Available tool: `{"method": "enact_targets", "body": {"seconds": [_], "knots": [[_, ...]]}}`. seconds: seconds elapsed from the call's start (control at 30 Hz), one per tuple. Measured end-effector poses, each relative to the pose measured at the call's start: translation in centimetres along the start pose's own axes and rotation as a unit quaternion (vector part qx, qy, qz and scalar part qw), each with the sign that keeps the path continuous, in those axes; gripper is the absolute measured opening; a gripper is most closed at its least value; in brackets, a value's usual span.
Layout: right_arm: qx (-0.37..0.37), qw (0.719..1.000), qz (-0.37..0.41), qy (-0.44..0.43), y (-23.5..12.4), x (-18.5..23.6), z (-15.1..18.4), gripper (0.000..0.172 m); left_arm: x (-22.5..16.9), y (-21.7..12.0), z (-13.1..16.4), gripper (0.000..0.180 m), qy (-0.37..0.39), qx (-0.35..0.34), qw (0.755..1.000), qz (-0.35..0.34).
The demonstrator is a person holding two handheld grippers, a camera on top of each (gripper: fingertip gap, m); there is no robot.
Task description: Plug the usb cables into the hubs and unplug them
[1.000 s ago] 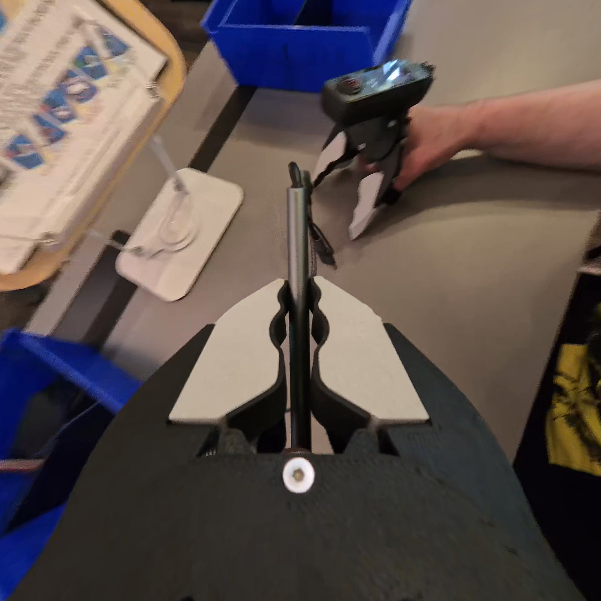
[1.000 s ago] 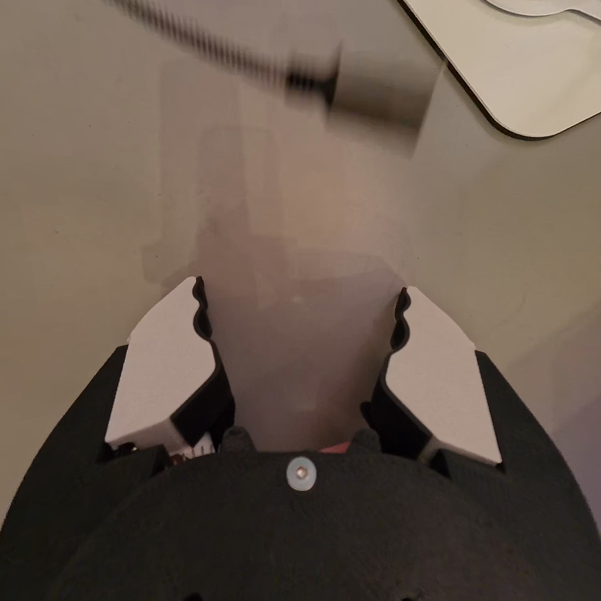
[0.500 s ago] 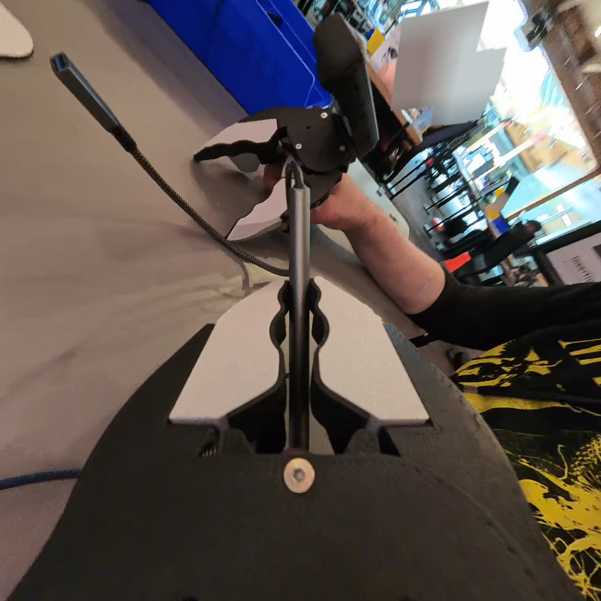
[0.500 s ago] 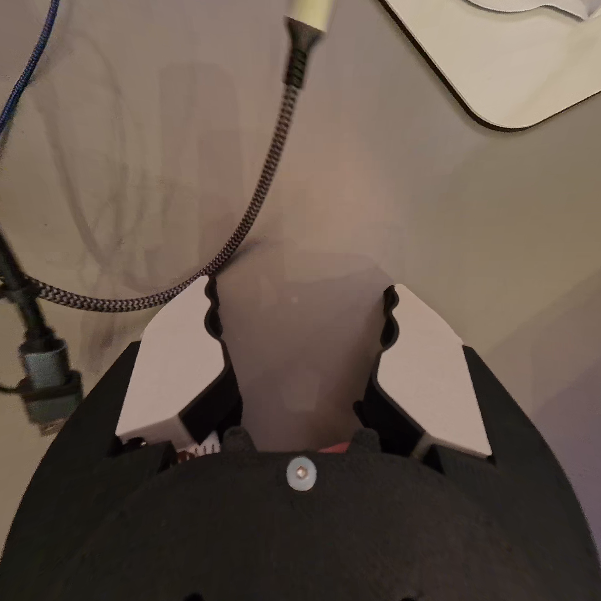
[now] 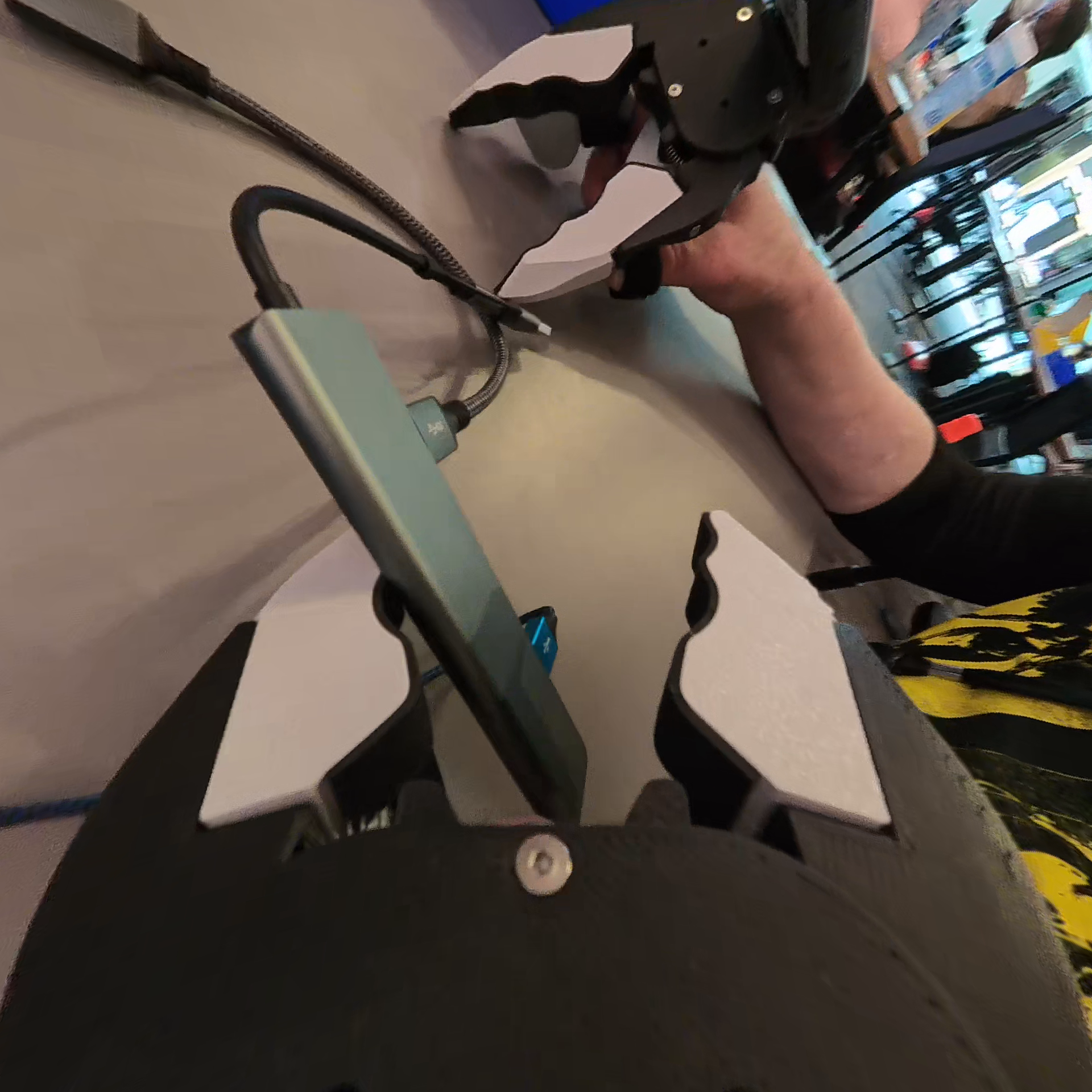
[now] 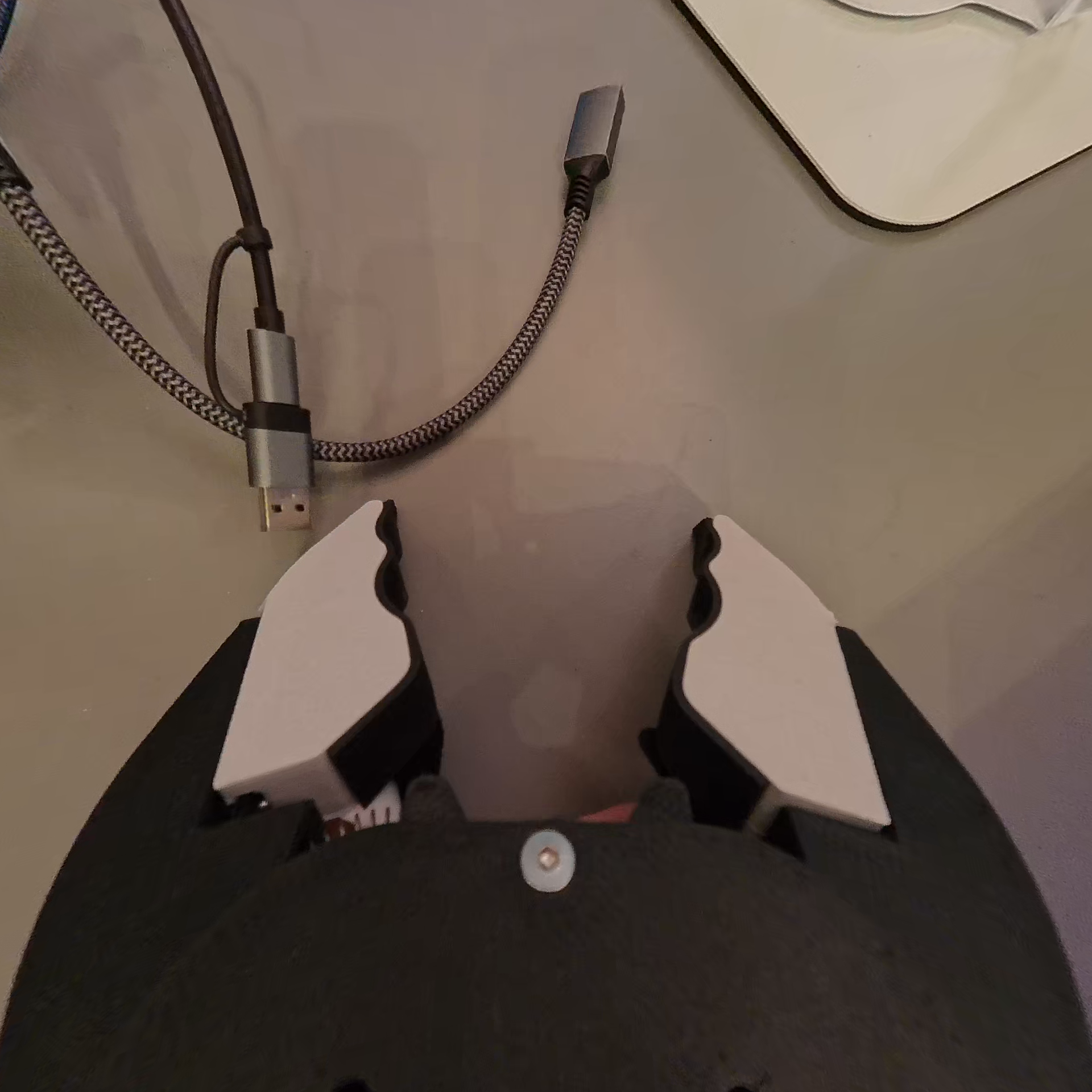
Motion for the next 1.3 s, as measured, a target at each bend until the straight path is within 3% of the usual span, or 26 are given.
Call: {"method": "enact_targets", "body": {"seconds": [0.13,0.33,0.5,0.6,0.7,0.77,0.87,0.93,0.97,1.3], "knots": [[0.0,1.0,0.0,0.0,0.0,0.0,0.0,0.094,0.4,-2.8,-0.8,0.097,0.053,0.0,0.996,-0.075],[0.0,1.0,0.0,0.0,0.0,0.0,0.0,0.094,1.1,-9.4,-6.2,0.087,0.125,-0.034,0.975,-0.18],[0.0,1.0,0.0,0.0,0.0,0.0,0.0,0.094,6.8,-14.7,-13.0,0.08,0.149,-0.048,0.926,-0.343],[0.0,1.0,0.0,0.0,0.0,0.0,0.0,0.094,13.3,-16.8,-14.7,0.078,0.13,0.023,0.886,-0.444],[0.0,1.0,0.0,0.0,0.0,0.0,0.0,0.094,18.4,-17.0,-14.3,0.083,0.075,0.098,0.877,-0.465],[0.0,1.0,0.0,0.0,0.0,0.0,0.0,0.094,20.2,-16.8,-14.0,0.076,0.058,0.126,0.875,-0.464],[0.0,1.0,0.0,0.0,0.0,0.0,0.0,0.094,21.6,-16.6,-13.7,0.045,0.047,0.146,0.88,-0.45],[0.0,1.0,0.0,0.0,0.0,0.0,0.0,0.094,21.6,-16.2,-13.5,0.019,0.044,0.144,0.893,-0.424],[0.0,1.0,0.0,0.0,0.0,0.0,0.0,0.094,21.5,-16.1,-13.6,0.015,0.043,0.139,0.897,-0.417],[0.0,1.0,0.0,0.0,0.0,0.0,0.0,0.094,19.7,-18.5,-16.0,0.002,0.107,0.045,0.888,-0.445]]}}
Point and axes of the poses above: each gripper's, where its closed fingertips meet, y out along the fingers, z out of its underside, x = y × z across the jaws, the point moved 2 cm from there along -y, back along the fingers
